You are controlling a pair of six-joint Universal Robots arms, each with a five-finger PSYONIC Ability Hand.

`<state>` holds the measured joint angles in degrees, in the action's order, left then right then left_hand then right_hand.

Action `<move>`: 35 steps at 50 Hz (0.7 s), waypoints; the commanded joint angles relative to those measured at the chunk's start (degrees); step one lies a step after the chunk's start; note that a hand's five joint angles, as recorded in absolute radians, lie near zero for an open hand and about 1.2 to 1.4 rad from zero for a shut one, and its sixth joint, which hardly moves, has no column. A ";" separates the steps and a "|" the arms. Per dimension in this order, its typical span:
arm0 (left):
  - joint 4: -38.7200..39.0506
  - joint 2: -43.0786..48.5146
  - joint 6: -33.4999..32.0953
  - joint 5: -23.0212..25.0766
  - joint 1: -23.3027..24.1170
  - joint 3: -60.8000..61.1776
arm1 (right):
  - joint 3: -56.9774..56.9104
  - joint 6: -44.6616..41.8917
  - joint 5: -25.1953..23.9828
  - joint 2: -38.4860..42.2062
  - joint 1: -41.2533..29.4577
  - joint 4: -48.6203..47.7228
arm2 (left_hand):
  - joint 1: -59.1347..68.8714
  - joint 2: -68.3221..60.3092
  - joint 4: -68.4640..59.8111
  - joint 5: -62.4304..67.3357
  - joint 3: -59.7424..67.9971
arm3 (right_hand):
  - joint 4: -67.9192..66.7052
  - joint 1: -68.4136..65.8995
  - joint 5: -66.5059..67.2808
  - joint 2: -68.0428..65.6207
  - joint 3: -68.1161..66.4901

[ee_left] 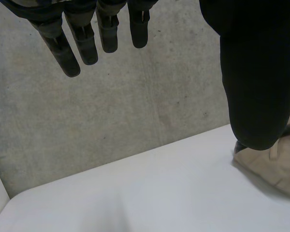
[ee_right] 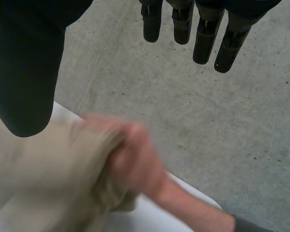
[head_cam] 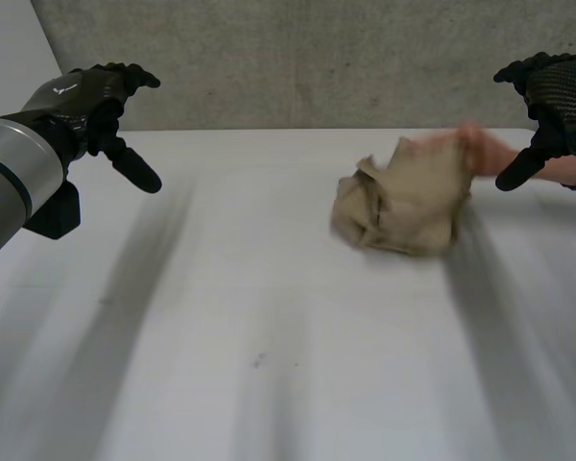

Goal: Fold the shorts.

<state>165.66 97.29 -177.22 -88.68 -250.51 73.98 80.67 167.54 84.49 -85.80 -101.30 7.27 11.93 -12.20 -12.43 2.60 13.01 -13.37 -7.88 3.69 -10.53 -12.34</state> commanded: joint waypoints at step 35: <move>4.76 3.52 -0.58 0.00 -0.15 1.34 | 1.77 -0.20 -1.96 0.02 -0.21 -0.51 | -0.37 0.64 0.87 -1.04 -1.45 | 3.37 -2.12 -3.69 0.53 2.34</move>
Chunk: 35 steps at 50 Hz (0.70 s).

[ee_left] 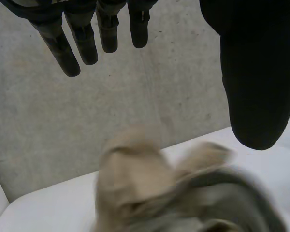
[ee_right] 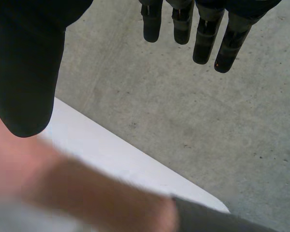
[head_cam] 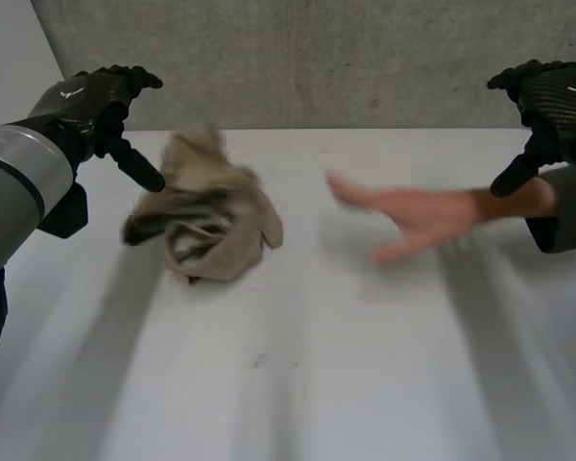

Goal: Fold the shorts.

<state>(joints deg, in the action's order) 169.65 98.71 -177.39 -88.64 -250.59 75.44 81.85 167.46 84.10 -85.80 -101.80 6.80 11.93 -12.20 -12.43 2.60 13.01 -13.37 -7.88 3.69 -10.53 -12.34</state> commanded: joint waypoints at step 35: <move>7.10 27.67 -28.71 -9.36 -3.51 -4.87 | 1.82 -0.82 -2.54 1.95 -0.06 -1.08 | 29.82 -29.56 -29.32 29.16 28.75 | 3.37 -2.12 -3.69 0.53 2.34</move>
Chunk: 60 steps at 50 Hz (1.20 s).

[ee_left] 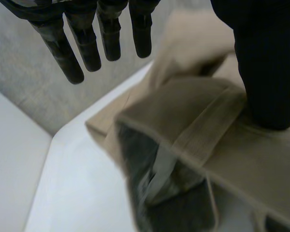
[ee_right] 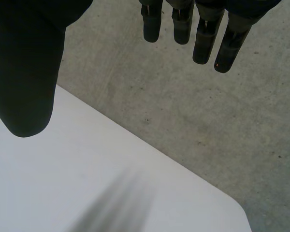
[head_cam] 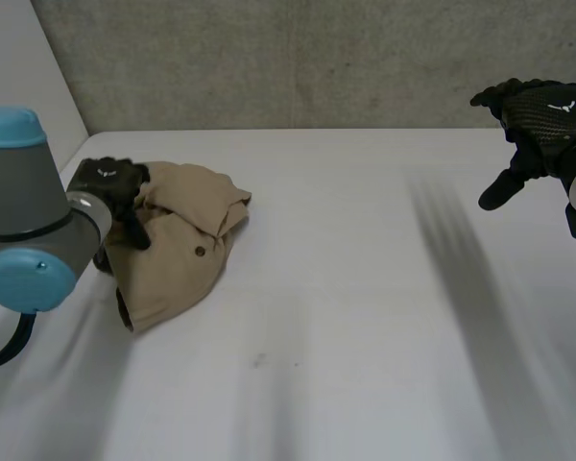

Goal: Fold the shorts.

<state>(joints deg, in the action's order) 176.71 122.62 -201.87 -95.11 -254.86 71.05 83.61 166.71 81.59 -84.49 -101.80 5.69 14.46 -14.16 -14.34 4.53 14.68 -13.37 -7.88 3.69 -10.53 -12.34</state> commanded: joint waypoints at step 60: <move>11.99 -12.49 16.42 -3.68 25.29 21.49 | 7.70 -19.32 -9.26 3.28 -12.36 6.09 | 6.01 -6.31 -6.13 5.94 5.79 | 3.37 -2.12 -3.69 0.53 2.34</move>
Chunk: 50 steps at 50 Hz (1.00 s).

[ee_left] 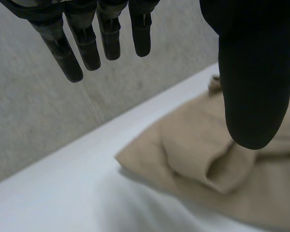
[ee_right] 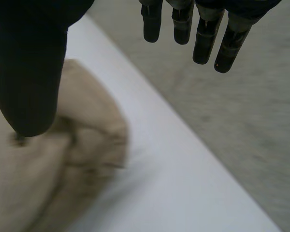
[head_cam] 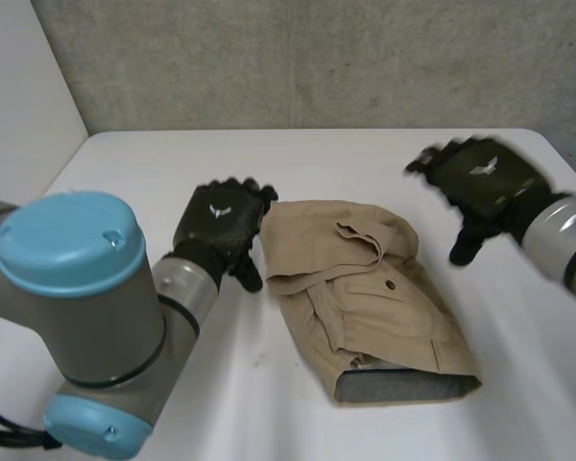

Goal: Fold the shorts.

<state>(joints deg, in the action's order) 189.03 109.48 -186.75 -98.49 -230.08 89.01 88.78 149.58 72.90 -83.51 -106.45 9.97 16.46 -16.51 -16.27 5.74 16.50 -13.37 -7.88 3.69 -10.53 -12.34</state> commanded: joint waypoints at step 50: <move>4.15 15.05 3.41 -3.29 5.08 -6.21 | 8.60 -0.78 5.33 5.38 -9.57 -20.34 | 5.36 -5.31 -5.55 6.09 5.32 | -66.63 -72.12 66.31 -69.47 -67.66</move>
<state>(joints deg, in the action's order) 193.36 117.42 -183.30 -101.22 -224.81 89.47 96.76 148.71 78.30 -75.96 -118.59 -11.74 18.21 -18.27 -18.27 8.44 18.13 -68.00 -54.96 54.75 -65.97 -67.40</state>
